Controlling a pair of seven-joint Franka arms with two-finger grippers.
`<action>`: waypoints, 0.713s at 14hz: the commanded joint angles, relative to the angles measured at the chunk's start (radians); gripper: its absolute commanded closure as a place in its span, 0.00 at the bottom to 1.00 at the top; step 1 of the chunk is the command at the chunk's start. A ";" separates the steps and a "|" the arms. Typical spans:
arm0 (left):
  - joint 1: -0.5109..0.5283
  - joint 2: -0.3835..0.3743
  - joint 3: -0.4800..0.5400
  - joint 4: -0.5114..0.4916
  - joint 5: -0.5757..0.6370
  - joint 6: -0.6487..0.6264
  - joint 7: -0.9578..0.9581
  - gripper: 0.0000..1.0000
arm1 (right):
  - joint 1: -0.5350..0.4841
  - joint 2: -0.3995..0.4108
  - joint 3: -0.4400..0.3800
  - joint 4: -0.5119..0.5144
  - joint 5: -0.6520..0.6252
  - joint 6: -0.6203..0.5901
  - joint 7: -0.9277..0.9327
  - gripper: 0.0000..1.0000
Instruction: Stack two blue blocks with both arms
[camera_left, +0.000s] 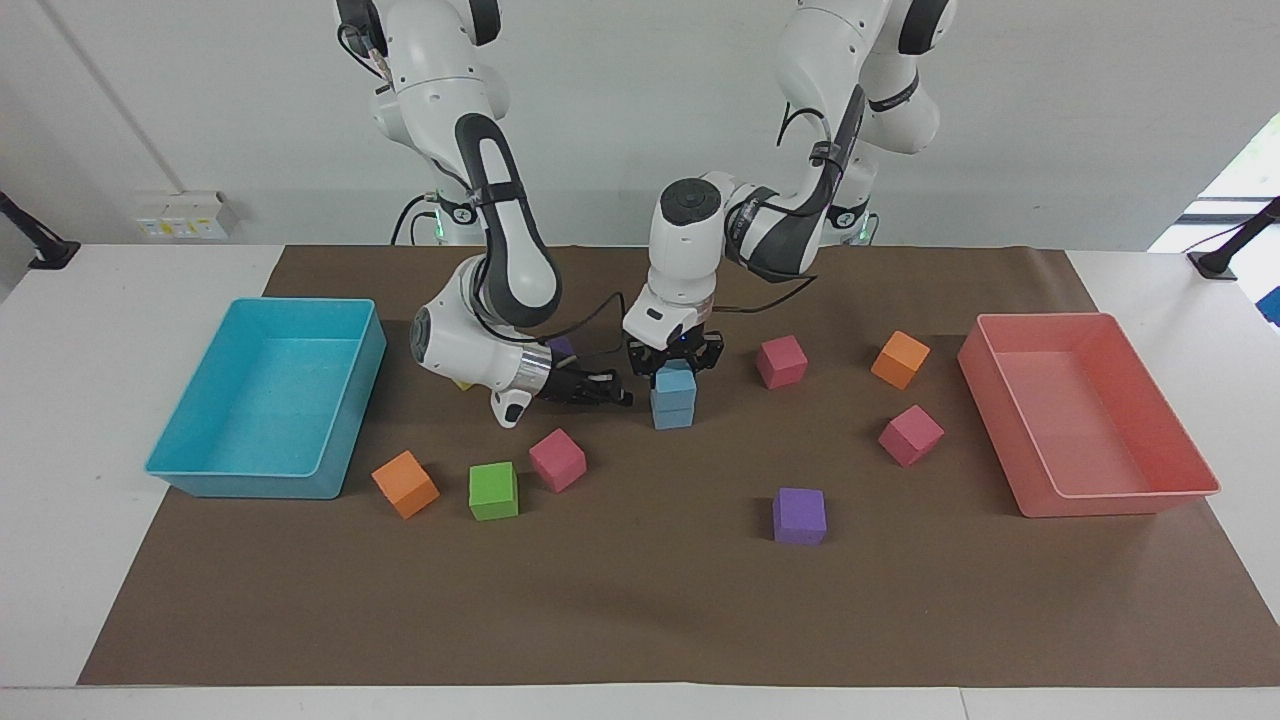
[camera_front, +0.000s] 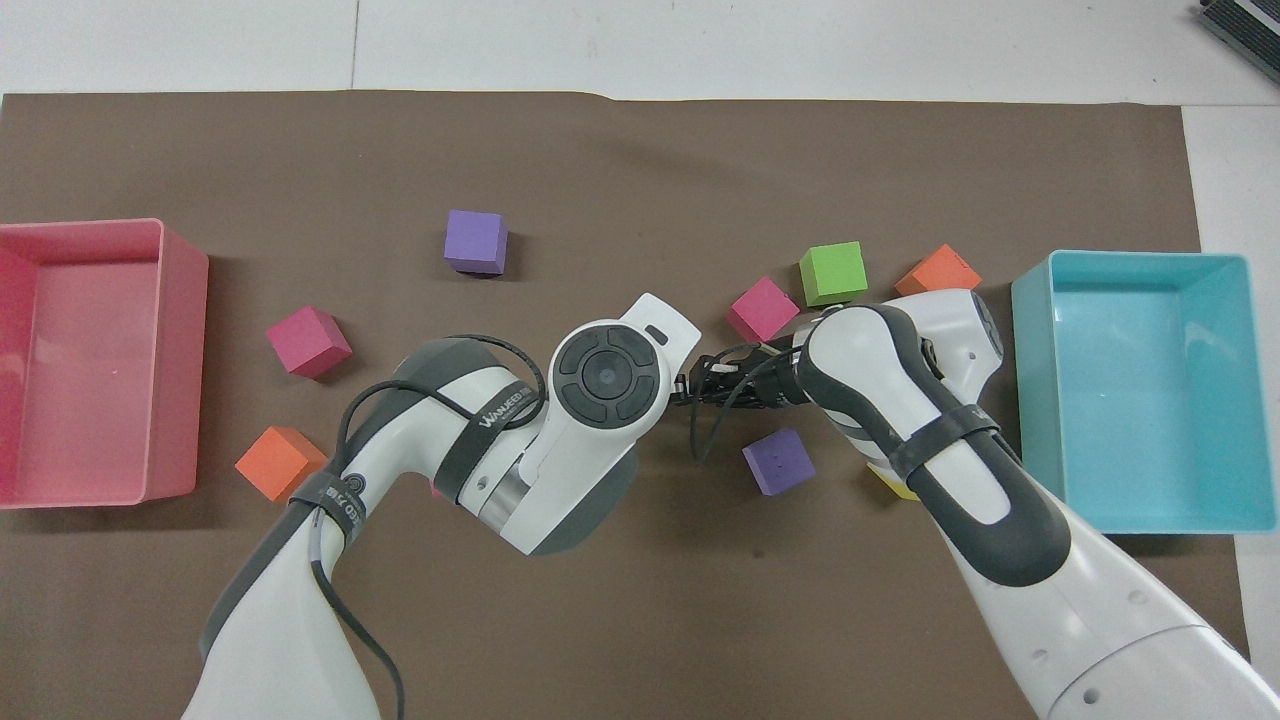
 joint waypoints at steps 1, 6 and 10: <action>-0.025 -0.022 0.016 -0.023 -0.012 -0.012 -0.012 0.67 | -0.008 -0.010 0.004 -0.015 0.030 -0.013 -0.043 1.00; -0.025 -0.020 0.018 -0.023 -0.012 -0.012 -0.012 0.67 | -0.007 -0.010 0.004 -0.015 0.030 -0.010 -0.043 1.00; -0.022 -0.020 0.018 -0.023 -0.012 -0.012 -0.007 0.67 | -0.007 -0.010 0.004 -0.015 0.030 -0.010 -0.043 1.00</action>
